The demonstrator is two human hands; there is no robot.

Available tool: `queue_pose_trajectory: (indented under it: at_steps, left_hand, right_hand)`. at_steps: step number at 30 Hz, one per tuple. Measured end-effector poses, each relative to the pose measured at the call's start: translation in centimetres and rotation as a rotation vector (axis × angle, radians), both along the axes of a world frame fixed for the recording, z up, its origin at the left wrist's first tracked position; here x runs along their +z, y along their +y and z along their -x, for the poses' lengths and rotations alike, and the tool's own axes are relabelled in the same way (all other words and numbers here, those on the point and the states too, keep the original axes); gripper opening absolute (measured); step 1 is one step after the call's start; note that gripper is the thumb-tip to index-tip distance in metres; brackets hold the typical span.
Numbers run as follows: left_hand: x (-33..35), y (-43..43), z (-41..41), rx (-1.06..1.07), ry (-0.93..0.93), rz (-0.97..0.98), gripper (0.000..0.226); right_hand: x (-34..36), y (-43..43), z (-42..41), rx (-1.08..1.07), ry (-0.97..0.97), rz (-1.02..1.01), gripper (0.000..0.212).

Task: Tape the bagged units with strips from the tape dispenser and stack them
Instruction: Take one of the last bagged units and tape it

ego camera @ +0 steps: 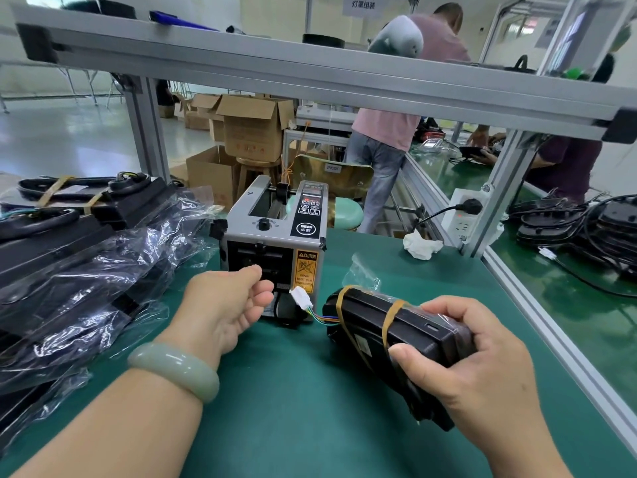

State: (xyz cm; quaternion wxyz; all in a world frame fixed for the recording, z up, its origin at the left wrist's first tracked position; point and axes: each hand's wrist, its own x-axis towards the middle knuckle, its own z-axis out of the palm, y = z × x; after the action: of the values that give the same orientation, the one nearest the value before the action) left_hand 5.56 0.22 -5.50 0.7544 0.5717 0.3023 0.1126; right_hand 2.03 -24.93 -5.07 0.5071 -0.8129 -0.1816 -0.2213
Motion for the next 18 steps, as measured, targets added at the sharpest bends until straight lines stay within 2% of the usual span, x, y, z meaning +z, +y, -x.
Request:
queue_pose_trajectory:
  at_steps: [6, 11, 16, 18]
  left_hand:
    - [0.6, -0.3, -0.7, 0.045, -0.020, 0.096, 0.014]
    - [0.2, -0.7, -1.5, 0.128, -0.011, 0.098, 0.011]
    - [0.0, -1.1, -1.6, 0.191, 0.005, 0.051, 0.009]
    - [0.4, -1.4, -0.7, 0.141, -0.019, 0.068, 0.013]
  right_hand:
    - [-0.3, 0.0, -0.1, -0.016, 0.006, 0.003, 0.051]
    - [-0.7, 0.0, 0.0, -0.024, -0.014, 0.040, 0.053]
    - [-0.9, 0.1, -0.2, 0.040, -0.105, 0.058, 0.045]
    - [-0.9, 0.1, -0.4, 0.033, -0.155, 0.067, 0.040]
